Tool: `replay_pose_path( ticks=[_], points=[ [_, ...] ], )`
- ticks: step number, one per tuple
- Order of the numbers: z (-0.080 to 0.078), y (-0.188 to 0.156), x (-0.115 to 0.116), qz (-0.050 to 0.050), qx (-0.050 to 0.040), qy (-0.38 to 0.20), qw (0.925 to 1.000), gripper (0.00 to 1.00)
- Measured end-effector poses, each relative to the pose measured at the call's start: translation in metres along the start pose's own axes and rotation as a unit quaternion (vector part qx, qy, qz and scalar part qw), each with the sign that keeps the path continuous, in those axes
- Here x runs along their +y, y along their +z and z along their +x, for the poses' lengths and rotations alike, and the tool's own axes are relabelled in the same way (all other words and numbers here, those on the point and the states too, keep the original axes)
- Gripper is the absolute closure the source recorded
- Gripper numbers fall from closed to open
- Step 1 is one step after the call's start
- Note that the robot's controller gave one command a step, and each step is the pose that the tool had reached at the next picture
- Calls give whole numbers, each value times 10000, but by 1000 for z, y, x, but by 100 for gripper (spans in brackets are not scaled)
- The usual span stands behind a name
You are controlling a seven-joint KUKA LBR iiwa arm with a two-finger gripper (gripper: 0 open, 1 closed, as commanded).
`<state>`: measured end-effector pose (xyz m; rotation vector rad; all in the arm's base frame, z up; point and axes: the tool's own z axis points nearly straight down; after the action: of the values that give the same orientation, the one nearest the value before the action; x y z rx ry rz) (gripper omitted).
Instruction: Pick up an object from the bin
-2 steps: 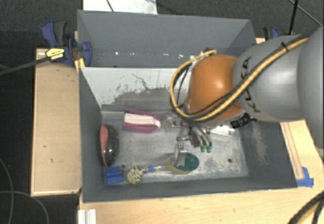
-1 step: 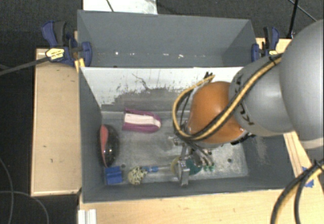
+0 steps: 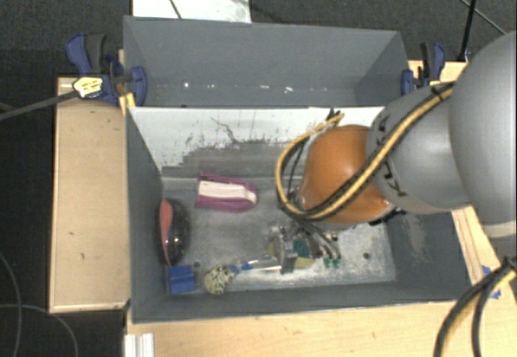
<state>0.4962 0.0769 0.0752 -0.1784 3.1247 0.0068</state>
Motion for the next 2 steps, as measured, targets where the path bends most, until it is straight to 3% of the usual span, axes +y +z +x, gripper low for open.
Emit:
replay_pose_path(
  ticks=[1, 2],
  points=[
    [2, 3, 0, 2, 31, 14, 10000, 0],
    [0, 1, 0, 3, 7, 26, 10000, 100]
  ],
)
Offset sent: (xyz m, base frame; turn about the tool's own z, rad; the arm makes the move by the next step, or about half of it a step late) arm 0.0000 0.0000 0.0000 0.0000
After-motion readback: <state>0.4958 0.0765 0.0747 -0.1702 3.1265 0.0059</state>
